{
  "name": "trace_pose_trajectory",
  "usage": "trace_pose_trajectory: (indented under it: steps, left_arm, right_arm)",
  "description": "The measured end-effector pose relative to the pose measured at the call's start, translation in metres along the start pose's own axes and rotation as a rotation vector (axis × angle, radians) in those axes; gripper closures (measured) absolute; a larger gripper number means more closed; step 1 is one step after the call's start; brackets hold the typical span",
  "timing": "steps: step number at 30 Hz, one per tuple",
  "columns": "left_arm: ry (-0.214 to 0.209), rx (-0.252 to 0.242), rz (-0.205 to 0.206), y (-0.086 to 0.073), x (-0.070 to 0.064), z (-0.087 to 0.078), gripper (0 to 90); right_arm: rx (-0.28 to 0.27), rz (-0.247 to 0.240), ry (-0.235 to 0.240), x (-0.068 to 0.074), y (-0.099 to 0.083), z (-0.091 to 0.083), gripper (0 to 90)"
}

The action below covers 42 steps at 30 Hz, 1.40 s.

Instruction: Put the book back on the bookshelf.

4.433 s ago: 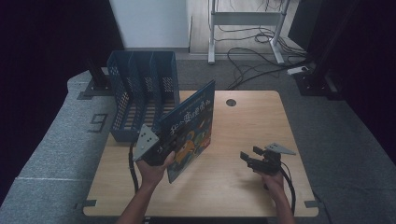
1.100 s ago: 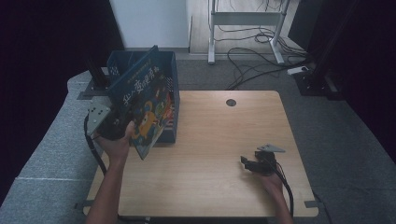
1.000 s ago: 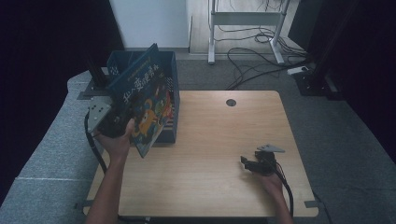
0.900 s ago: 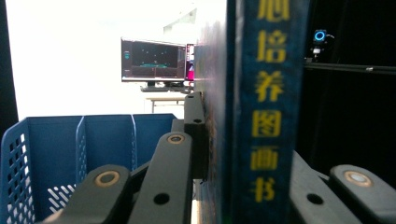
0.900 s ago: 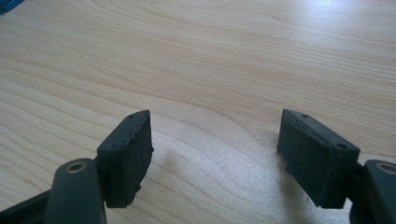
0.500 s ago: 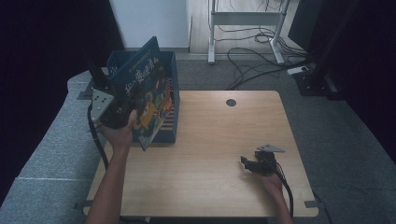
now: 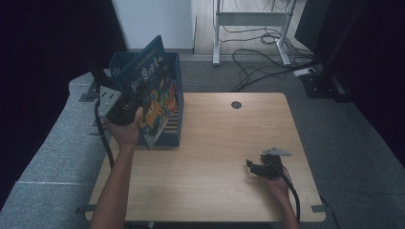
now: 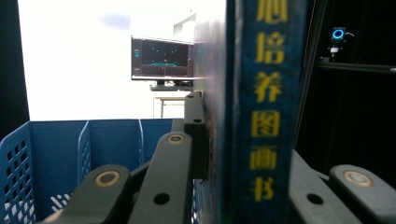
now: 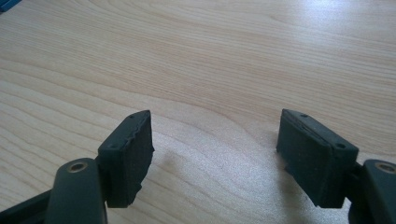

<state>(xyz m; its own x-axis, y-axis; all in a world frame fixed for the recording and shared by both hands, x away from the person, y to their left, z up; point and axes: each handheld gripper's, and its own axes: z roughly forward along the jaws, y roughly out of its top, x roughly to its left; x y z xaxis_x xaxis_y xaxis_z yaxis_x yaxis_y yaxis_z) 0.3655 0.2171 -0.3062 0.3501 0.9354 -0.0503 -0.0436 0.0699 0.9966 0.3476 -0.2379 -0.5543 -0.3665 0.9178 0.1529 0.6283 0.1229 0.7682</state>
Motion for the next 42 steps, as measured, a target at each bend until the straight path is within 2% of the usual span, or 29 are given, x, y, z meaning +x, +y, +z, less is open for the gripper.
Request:
trace_pose_trajectory:
  steps: [7,10,15,20,22,30,34,39,42]
  left_arm:
    - [0.027,0.007,0.007,-0.004,0.003,0.011,82.1]
    - [0.028,0.014,0.015,-0.005,0.003,0.017,82.0]
    - [0.031,0.018,0.025,-0.007,0.003,0.025,82.1]
    - [0.046,0.020,0.012,-0.012,0.004,0.034,82.1]
    - [0.064,0.014,0.009,-0.015,0.003,0.037,82.1]
    - [0.064,0.022,0.006,-0.017,0.002,0.046,82.2]
    - [0.062,0.029,0.034,-0.021,-0.001,0.051,82.2]
    - [0.064,0.038,0.016,-0.025,0.000,0.058,82.2]
    - [0.071,0.042,0.020,-0.026,0.000,0.059,82.2]
  right_arm:
    - [0.001,-0.003,-0.010,0.001,0.000,0.000,26.3]
    - [0.003,-0.014,-0.019,0.003,0.000,0.000,26.2]
    - [0.002,-0.006,-0.015,0.002,0.000,0.000,26.1]
    - [0.003,-0.010,-0.017,0.002,0.000,0.000,26.2]
    - [0.003,-0.011,-0.017,0.002,0.000,0.000,26.2]
    - [0.006,-0.016,-0.026,0.004,-0.001,0.000,26.2]
    - [0.010,-0.027,-0.033,0.005,-0.001,0.000,25.9]
    - [0.009,-0.028,-0.035,0.005,-0.001,0.000,25.9]
    - [0.010,-0.033,-0.038,0.006,-0.001,0.000,25.9]
